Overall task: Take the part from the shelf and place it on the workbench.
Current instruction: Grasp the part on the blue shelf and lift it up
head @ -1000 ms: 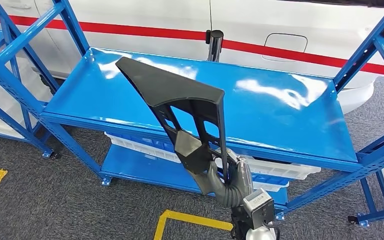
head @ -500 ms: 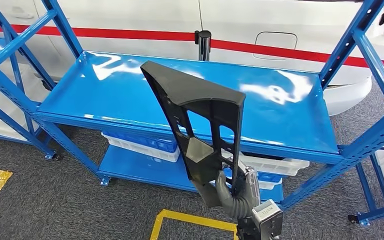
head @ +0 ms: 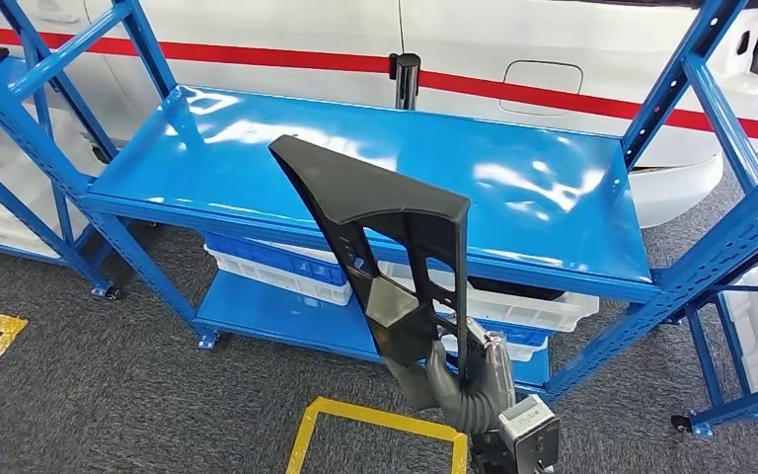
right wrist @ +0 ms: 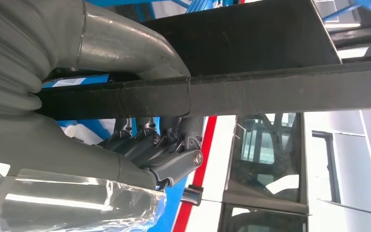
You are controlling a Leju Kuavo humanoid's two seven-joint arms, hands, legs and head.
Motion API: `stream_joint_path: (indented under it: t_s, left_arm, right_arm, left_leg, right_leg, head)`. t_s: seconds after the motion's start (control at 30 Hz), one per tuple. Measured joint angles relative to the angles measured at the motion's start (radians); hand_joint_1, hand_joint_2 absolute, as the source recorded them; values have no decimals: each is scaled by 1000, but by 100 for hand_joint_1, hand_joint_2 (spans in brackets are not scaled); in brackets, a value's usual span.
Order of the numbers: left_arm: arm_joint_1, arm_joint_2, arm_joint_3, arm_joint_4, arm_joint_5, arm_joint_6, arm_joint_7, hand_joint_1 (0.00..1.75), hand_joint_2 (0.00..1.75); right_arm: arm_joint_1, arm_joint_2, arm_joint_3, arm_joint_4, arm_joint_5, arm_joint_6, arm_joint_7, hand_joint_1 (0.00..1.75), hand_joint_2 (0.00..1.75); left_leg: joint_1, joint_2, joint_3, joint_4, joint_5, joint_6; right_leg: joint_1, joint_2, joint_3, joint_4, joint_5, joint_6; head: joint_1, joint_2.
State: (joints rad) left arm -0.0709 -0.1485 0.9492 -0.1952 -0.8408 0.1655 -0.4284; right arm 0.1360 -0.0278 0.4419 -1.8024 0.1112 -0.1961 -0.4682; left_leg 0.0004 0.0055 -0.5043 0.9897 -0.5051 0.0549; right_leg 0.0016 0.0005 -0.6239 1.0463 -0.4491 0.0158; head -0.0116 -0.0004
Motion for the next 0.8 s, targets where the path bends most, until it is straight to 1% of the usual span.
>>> stream_joint_path:
  t_s: [0.03,0.07,0.1,0.13,0.17,0.2,0.23,0.27,0.3,0.33,0.37,0.4,0.43,0.47,0.5,0.53,0.57,0.6,0.63,0.67,0.7,0.73,0.77,0.8]
  left_arm:
    - [0,-1,0,0,0,0,0,0,175]
    - [-1,-2,0,0,0,0,0,0,175]
    - [0,-3,0,0,0,0,0,0,175]
    - [1,-3,0,0,0,0,0,0,175]
    - [1,-4,0,0,-2,0,3,0,175]
    - [1,-6,0,1,-6,-3,11,0,175]
    - [1,-8,-1,1,-14,-5,23,0,175]
    - [1,-10,-2,2,-25,-9,39,0,175]
    - [2,-12,-5,3,-38,-13,55,0,175]
    - [2,-14,-10,3,-49,-16,66,0,175]
    - [3,-16,-14,4,-55,-17,69,0,175]
    - [4,-18,-18,4,-55,-17,62,0,175]
    - [5,-19,-20,4,-51,-16,49,0,175]
    - [5,-20,-20,5,-44,-15,35,0,175]
    - [5,-21,-20,5,-36,-12,24,0,175]
    - [4,-21,-19,5,-29,-10,17,0,175]
    - [4,-22,-19,6,-21,-5,16,0,175]
    - [4,-22,-18,6,-16,0,18,0,175]
    - [4,-21,-17,6,-11,8,20,0,175]
    - [4,-21,-15,6,-8,17,22,0,175]
    - [4,-21,-13,6,-5,29,21,0,175]
    - [3,-22,-10,6,-2,42,17,0,175]
    - [3,-24,-7,6,0,57,12,0,175]
    - [2,-27,-4,6,1,71,6,0,175]
  right_arm:
    - [0,-1,-1,-1,0,0,0,175,175]
    - [0,-3,-1,-1,0,0,0,175,175]
    - [0,-4,-2,-2,0,0,0,175,175]
    - [1,-6,-2,-2,0,0,0,175,175]
    - [2,-7,-2,-2,0,0,0,175,175]
    - [2,-9,-3,-2,0,-2,0,175,175]
    - [3,-12,-4,-2,0,-5,0,175,175]
    - [5,-14,-5,-2,-3,-10,-1,175,175]
    - [7,-17,-8,-3,-8,-16,-2,175,175]
    - [11,-20,-10,-4,-13,-22,-4,175,175]
    - [16,-24,-12,-6,-21,-29,-7,175,175]
    - [22,-29,-14,-7,-28,-35,-14,175,175]
    - [28,-33,-15,-7,-36,-41,-22,175,175]
    - [31,-37,-15,-8,-45,-46,-30,175,175]
    - [33,-40,-16,-7,-53,-48,-36,175,175]
    - [33,-41,-16,-6,-61,-50,-39,175,175]
    - [31,-42,-16,-4,-72,-50,-38,175,175]
    - [28,-42,-16,1,-86,-50,-38,175,175]
    - [26,-45,-16,10,-106,-52,-37,175,175]
    - [23,-49,-16,23,-126,-55,-37,175,175]
    - [21,-54,-16,39,-144,-60,-38,175,175]
    - [20,-60,-16,56,-158,-67,-41,175,175]
    - [20,-65,-16,71,-164,-76,-47,175,175]
    - [18,-69,-16,83,-166,-83,-56,175,175]
  left_leg:
    - [3,3,-10,-9,15,4]
    - [4,5,-22,-12,27,6]
    - [4,6,-37,-12,38,7]
    - [5,8,-51,-12,49,5]
    - [7,9,-65,-11,59,2]
    - [9,11,-79,-10,69,-3]
    - [13,12,-91,-8,78,-9]
    - [15,12,-102,-4,87,-17]
    - [16,12,-112,4,93,-24]
    - [15,11,-120,12,100,-32]
    - [13,11,-127,18,106,-38]
    - [12,9,-132,21,112,-42]
    - [13,8,-133,22,119,-47]
    - [16,7,-136,26,115,-51]
    - [19,6,-143,41,95,-54]
    - [22,5,-153,71,58,-57]
    - [24,2,-167,120,6,-59]
    - [25,0,-183,183,-45,-61]
    - [25,-2,-195,246,-80,-62]
    - [26,-3,-198,292,-94,-63]
    - [27,-3,-186,307,-84,-63]
    - [28,-3,-157,287,-60,-62]
    - [29,-4,-113,236,-34,-61]
    - [30,-6,-63,168,-20,-60]
  right_leg:
    - [1,0,-15,31,-31,-4]
    - [-3,1,-33,82,-75,-10]
    - [-7,1,-49,142,-115,-12]
    - [-12,1,-59,198,-143,-8]
    - [-19,0,-59,235,-150,3]
    - [-25,0,-43,239,-139,19]
    - [-32,0,-7,208,-117,37]
    - [-39,-1,44,146,-98,52]
    - [-42,0,102,68,-90,62]
    - [-41,1,147,1,-94,64]
    - [-38,2,173,-44,-104,61]
    - [-32,3,181,-62,-112,56]
    - [-32,3,174,-63,-113,47]
    - [-37,2,167,-60,-108,39]
    - [-40,0,161,-58,-101,27]
    - [-43,-1,152,-58,-93,13]
    - [-42,-3,143,-58,-83,-1]
    - [-37,-4,133,-58,-74,-11]
    - [-32,-5,122,-57,-64,-16]
    - [-28,-6,112,-56,-54,-18]
    - [-25,-6,101,-55,-45,-17]
    - [-24,-6,91,-54,-36,-14]
    - [-23,-6,81,-51,-29,-10]
    - [-22,-6,72,-47,-24,-6]
  head:
    - [2,0]
    - [4,0]
    - [6,0]
    - [7,0]
    - [6,0]
    - [7,0]
    - [7,0]
    - [7,0]
    - [10,0]
    - [11,0]
    - [13,0]
    - [14,0]
    - [13,0]
    - [12,0]
    - [12,0]
    - [11,0]
    - [9,0]
    - [9,0]
    - [8,0]
    - [8,0]
    - [8,0]
    - [8,0]
    - [8,0]
    - [7,0]
